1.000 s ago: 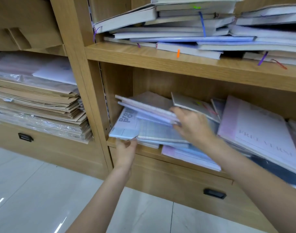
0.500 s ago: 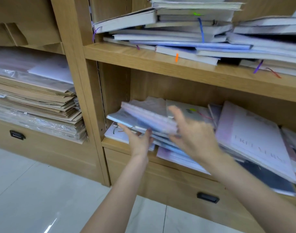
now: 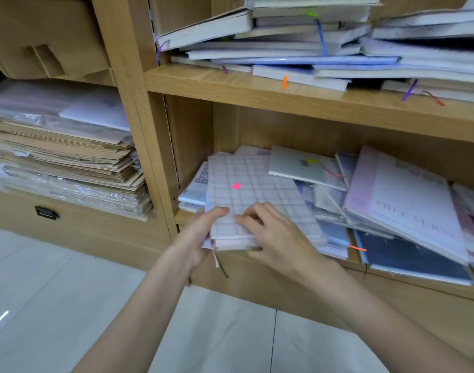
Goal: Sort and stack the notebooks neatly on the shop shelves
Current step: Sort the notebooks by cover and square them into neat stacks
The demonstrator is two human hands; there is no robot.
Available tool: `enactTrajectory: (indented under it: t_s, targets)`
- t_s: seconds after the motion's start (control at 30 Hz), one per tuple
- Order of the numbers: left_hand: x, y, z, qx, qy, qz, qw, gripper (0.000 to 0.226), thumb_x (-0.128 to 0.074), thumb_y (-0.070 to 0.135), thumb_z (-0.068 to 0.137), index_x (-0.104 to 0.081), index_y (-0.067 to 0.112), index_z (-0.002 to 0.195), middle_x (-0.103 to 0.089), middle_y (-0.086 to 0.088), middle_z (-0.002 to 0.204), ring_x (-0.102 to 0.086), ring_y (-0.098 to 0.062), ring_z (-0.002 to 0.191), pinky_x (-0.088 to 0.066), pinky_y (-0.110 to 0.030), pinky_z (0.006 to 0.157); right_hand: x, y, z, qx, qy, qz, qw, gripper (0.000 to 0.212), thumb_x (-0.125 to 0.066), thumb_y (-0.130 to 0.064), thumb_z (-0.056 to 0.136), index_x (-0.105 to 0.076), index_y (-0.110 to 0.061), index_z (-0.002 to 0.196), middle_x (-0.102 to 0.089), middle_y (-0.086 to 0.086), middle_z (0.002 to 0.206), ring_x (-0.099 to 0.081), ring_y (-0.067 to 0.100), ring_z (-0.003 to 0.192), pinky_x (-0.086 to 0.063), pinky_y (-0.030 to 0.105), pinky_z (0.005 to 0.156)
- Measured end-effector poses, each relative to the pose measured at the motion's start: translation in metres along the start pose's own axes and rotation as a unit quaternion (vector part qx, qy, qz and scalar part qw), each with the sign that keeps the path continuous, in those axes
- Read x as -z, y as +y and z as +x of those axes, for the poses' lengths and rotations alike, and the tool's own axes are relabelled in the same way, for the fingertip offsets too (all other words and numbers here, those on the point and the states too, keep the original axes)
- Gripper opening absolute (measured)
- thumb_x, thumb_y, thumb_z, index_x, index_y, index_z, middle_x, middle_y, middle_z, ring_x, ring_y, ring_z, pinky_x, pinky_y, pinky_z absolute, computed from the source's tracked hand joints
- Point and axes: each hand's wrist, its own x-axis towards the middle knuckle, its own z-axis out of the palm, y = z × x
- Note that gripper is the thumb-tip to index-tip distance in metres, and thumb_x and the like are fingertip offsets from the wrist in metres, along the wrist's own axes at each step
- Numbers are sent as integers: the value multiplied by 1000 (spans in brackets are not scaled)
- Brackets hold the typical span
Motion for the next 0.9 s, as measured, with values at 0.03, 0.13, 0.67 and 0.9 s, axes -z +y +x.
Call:
enactTrajectory:
  t_s: [0.03,0.13,0.67,0.9]
  targets:
    - [11,2,-7,0,-9,15,1000,39,-58,14,87,-54,8,125,-68,-15,109,-67,-27,91,-58,-34,69,8,1,-4,-28,-58,60,996,57,-56,-48,72,-60,-14,117,-55,4,111,-41,16,105,-39,26,90]
    - [38,7,-35,-22,-41,24,999,25,-53,11,89,-60,12,113,-72,-9,99,-71,-21,82,-58,-28,60,37,13,-26,-259,-70,182,946,76,-59,-65,74,-49,-17,132,-41,1,136,-32,17,130,-20,20,103]
    - [-43,-13,-141,30,-210,-9,977,107,-95,23,24,-56,10,123,-68,-11,112,-68,-24,96,-57,-33,63,168,-8,-141,-438,69,634,633,46,-65,-14,78,-54,-27,121,-68,-2,111,-67,16,98,-55,25,72]
    - [-170,-56,-118,48,-255,-7,966,61,-56,13,74,-47,5,133,-63,-13,121,-69,-18,91,-58,-29,75,193,34,-232,-461,279,666,516,61,-66,-15,76,-47,3,131,-58,17,127,-56,27,117,-46,33,100]
